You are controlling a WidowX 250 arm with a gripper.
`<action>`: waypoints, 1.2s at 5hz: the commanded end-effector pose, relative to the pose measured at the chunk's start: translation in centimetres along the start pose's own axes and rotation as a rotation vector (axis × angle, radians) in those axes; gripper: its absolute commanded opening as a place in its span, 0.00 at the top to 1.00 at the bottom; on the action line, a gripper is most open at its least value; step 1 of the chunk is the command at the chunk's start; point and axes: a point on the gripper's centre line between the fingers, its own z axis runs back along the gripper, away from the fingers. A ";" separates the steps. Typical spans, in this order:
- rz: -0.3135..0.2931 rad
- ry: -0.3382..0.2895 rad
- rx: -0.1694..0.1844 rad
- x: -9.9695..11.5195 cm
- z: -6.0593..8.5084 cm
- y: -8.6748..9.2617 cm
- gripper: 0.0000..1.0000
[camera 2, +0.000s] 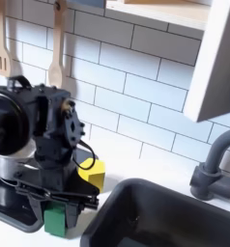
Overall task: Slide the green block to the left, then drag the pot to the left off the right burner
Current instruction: 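Slide the green block to the left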
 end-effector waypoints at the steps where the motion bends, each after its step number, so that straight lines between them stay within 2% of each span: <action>1: -0.029 0.009 -0.005 -0.3 1.2 0.6 1.00; 4: 0.004 0.002 0.018 0.1 1.0 2.6 1.00; 6: -0.006 -0.004 0.027 0.6 0.6 3.8 1.00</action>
